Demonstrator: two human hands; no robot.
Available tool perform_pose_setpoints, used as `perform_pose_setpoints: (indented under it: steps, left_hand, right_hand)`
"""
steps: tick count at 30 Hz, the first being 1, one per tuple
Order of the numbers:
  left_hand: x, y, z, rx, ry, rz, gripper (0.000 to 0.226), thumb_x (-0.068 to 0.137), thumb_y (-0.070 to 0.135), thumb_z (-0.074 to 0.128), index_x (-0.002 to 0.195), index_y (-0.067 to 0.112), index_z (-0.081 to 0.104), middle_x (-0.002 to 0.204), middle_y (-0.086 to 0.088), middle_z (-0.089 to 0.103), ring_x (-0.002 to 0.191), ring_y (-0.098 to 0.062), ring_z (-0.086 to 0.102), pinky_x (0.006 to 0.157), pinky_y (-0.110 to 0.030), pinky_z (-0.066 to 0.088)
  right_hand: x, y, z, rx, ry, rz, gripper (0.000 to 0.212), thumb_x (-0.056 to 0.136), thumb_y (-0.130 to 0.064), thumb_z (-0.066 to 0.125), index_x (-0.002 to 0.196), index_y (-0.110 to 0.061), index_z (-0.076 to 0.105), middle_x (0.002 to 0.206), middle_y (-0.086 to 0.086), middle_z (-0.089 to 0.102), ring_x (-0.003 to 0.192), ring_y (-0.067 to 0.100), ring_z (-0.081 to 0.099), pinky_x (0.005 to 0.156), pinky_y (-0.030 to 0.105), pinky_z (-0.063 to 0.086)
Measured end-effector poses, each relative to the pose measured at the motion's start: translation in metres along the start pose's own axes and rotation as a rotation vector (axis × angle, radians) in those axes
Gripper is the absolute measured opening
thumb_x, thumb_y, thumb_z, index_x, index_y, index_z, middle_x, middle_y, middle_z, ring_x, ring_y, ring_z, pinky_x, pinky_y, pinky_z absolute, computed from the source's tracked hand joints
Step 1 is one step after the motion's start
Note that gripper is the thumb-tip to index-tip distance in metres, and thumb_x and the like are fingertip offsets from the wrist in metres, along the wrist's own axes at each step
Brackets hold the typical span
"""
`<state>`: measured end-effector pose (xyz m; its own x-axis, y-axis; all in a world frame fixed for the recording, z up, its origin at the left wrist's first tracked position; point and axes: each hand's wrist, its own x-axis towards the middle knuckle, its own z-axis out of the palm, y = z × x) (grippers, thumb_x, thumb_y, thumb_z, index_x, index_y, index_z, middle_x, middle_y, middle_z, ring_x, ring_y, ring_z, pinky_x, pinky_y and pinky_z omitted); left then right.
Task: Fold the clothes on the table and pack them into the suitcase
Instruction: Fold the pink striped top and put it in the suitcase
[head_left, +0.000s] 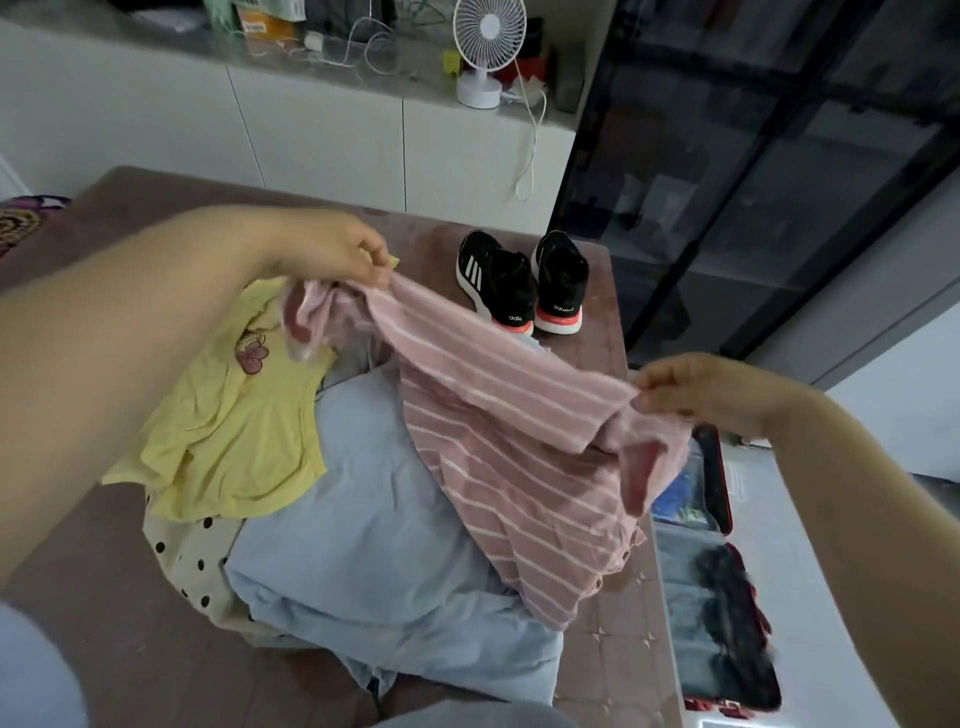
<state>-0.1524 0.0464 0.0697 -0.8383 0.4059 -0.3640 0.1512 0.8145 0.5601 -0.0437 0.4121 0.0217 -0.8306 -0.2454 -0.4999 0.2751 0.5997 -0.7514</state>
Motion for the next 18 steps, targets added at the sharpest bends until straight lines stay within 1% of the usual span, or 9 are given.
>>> perform_pose_setpoints:
  steps: [2, 4, 6, 8, 10, 12, 15, 16, 18]
  left_hand:
    - [0.026, 0.006, 0.001, -0.157, 0.137, -0.02, 0.014, 0.088, 0.016, 0.057, 0.076, 0.02, 0.062, 0.075, -0.01, 0.062, 0.066, -0.022, 0.057, 0.063, -0.028, 0.048]
    - [0.055, 0.014, 0.008, -0.393, 0.373, -0.023, 0.017, 0.088, 0.013, 0.056, 0.072, 0.018, 0.057, 0.071, -0.006, 0.054, 0.064, -0.021, 0.049, 0.056, -0.022, 0.038]
    - [0.079, 0.023, 0.015, -0.579, 0.551, -0.048, 0.003, 0.087, 0.017, 0.058, 0.088, 0.019, 0.056, 0.085, -0.007, 0.058, 0.075, -0.021, 0.051, 0.06, -0.024, 0.039]
    - [0.094, 0.029, 0.024, -0.603, 0.517, -0.048, 0.04, 0.088, 0.025, 0.058, 0.125, 0.017, 0.045, 0.116, -0.009, 0.054, 0.099, -0.022, 0.051, 0.08, -0.029, 0.042]
    - [0.092, 0.03, 0.037, -0.485, 0.455, -0.019, 0.057, 0.092, 0.026, 0.054, 0.141, 0.016, 0.027, 0.128, -0.005, 0.044, 0.111, -0.021, 0.048, 0.093, -0.029, 0.038]
    - [0.083, 0.022, 0.056, -0.399, 0.373, 0.033, 0.056, 0.092, 0.021, 0.055, 0.141, 0.014, 0.028, 0.127, -0.006, 0.045, 0.111, -0.02, 0.048, 0.088, -0.027, 0.041]
    - [0.063, -0.001, 0.088, -0.196, 0.194, 0.127, 0.041, 0.087, 0.004, 0.06, 0.126, 0.006, 0.048, 0.114, -0.008, 0.057, 0.103, -0.015, 0.052, 0.074, -0.01, 0.04]
    - [0.057, -0.01, 0.096, -0.101, 0.138, 0.154, 0.037, 0.084, 0.003, 0.062, 0.12, 0.006, 0.054, 0.115, -0.007, 0.06, 0.106, -0.016, 0.054, 0.076, -0.011, 0.04]
    - [0.042, -0.021, 0.11, 0.081, 0.054, 0.193, 0.034, 0.081, 0.005, 0.067, 0.113, 0.009, 0.061, 0.115, -0.004, 0.062, 0.111, -0.02, 0.055, 0.086, -0.018, 0.038]
  right_hand:
    - [0.015, -0.007, -0.012, 0.055, 0.225, 0.004, 0.006, 0.086, -0.009, 0.062, 0.081, -0.007, 0.065, 0.071, 0.005, 0.062, 0.062, 0.015, 0.055, 0.056, 0.019, 0.045]
    - [0.036, -0.009, -0.02, 0.113, 0.573, 0.011, 0.006, 0.087, -0.01, 0.062, 0.081, -0.012, 0.065, 0.068, 0.002, 0.063, 0.06, 0.013, 0.055, 0.058, 0.02, 0.047]
    - [0.051, -0.015, -0.017, 0.084, 0.768, -0.025, 0.02, 0.087, -0.011, 0.06, 0.106, -0.014, 0.061, 0.095, 0.003, 0.065, 0.082, 0.016, 0.059, 0.075, 0.024, 0.045]
    - [0.049, -0.019, -0.001, -0.103, 0.671, -0.111, 0.046, 0.087, -0.012, 0.061, 0.13, -0.013, 0.046, 0.119, 0.002, 0.055, 0.105, 0.017, 0.053, 0.086, 0.021, 0.037]
    - [0.037, -0.018, 0.029, -0.328, 0.541, -0.202, 0.048, 0.084, -0.02, 0.065, 0.129, -0.018, 0.05, 0.128, 0.0, 0.052, 0.114, 0.016, 0.05, 0.092, 0.017, 0.032]
    - [0.023, -0.002, 0.072, -0.464, 0.375, -0.262, 0.041, 0.081, -0.037, 0.067, 0.12, -0.026, 0.059, 0.126, -0.004, 0.056, 0.116, 0.013, 0.05, 0.104, 0.027, 0.033]
    - [0.009, 0.021, 0.134, -0.659, 0.088, -0.213, 0.077, 0.068, -0.069, 0.055, 0.135, -0.033, 0.043, 0.139, -0.006, 0.044, 0.127, 0.018, 0.039, 0.112, 0.04, 0.027]
    - [0.01, 0.032, 0.149, -0.775, 0.075, -0.202, 0.082, 0.069, -0.065, 0.058, 0.14, -0.031, 0.036, 0.141, -0.004, 0.04, 0.128, 0.021, 0.038, 0.112, 0.041, 0.027]
    - [0.01, 0.042, 0.162, -0.869, 0.245, -0.26, 0.061, 0.075, -0.044, 0.065, 0.131, -0.027, 0.048, 0.126, -0.001, 0.055, 0.112, 0.024, 0.055, 0.097, 0.036, 0.042]
